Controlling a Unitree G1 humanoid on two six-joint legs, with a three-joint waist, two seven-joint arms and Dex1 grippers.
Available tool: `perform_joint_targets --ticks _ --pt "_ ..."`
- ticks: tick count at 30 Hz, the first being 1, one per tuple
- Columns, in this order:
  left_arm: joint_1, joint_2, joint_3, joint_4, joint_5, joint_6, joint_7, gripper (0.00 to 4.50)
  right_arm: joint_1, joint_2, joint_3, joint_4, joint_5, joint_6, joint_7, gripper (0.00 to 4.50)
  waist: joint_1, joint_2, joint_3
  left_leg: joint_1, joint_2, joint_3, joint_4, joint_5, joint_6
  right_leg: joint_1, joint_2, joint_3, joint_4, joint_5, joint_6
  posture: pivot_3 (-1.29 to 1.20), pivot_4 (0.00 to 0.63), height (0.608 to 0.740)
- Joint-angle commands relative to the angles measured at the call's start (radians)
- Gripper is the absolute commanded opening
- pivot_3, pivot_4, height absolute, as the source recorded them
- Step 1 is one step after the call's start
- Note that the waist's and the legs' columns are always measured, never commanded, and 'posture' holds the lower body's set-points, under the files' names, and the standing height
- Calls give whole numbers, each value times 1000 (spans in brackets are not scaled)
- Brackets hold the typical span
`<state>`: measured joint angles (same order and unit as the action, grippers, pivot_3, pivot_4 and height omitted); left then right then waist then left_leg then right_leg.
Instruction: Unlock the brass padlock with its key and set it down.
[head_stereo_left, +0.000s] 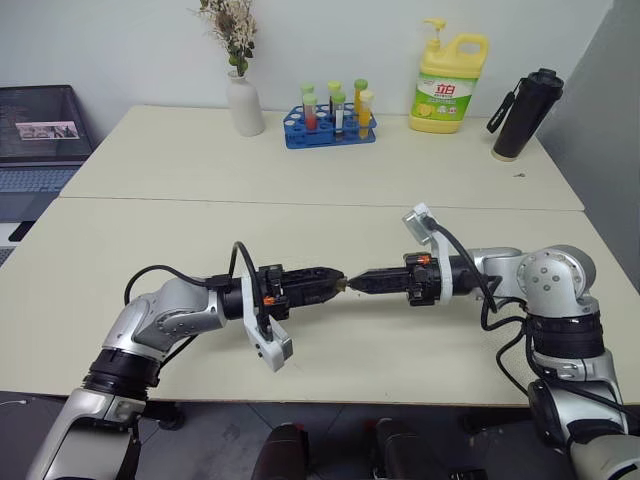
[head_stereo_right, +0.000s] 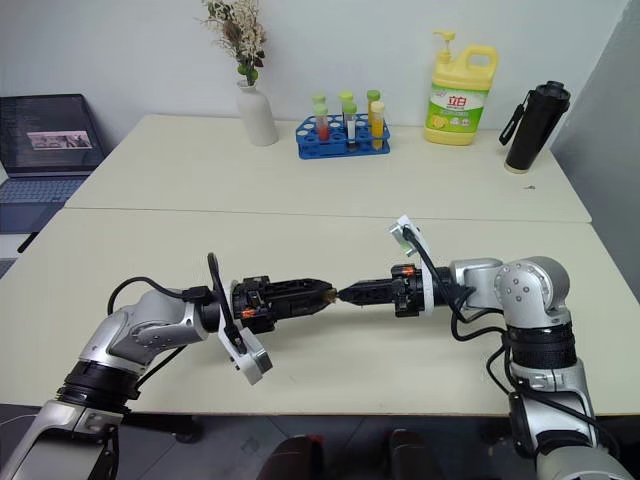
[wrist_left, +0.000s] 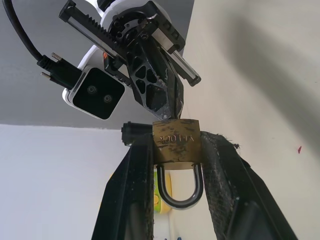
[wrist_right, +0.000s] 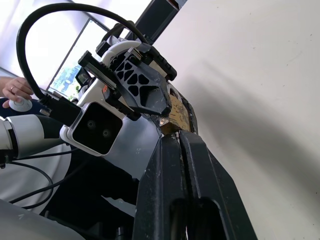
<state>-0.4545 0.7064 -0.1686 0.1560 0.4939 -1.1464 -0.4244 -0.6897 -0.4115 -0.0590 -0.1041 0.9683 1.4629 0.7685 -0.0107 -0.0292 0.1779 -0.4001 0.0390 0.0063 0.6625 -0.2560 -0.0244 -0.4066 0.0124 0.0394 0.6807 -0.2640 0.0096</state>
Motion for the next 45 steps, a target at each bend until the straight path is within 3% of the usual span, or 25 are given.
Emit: perform_joint_targets --ticks 1,10,17,20,27,45 --pt "-22 6 8 -14 7 10 23 959 -37 38 -30 -8 73 51 -7 0 -1 0 0 0 0 0 0 0 0 0 0 0 0 0 0 0 150 740" --pt "-21 14 2 -19 15 11 36 959 -43 59 -57 -13 82 88 -25 0 -9 0 0 0 0 0 0 0 0 0 0 0 0 0 0 0 150 740" --pt "-19 18 -3 -21 8 24 33 959 14 0 50 -109 -28 -125 24 0 -16 0 0 0 0 0 -1 0 0 0 0 0 0 -2 3 0 150 740" --pt "-19 18 -4 -19 3 29 34 959 33 -8 71 -126 -58 -198 39 592 -17 0 0 0 0 0 -1 0 0 -1 0 0 0 -2 3 0 150 740" --pt "-15 24 -5 -24 -10 39 30 959 115 -219 189 -199 -275 -567 258 3030 -14 0 0 -1 0 0 -1 0 0 -1 0 0 -1 -2 4 0 150 740" --pt "-35 18 -23 -8 -19 36 37 959 125 -29 192 -176 -249 -561 126 3089 -19 1 0 0 4 2 -1 0 0 -1 3 1 0 -1 2 0 150 740"
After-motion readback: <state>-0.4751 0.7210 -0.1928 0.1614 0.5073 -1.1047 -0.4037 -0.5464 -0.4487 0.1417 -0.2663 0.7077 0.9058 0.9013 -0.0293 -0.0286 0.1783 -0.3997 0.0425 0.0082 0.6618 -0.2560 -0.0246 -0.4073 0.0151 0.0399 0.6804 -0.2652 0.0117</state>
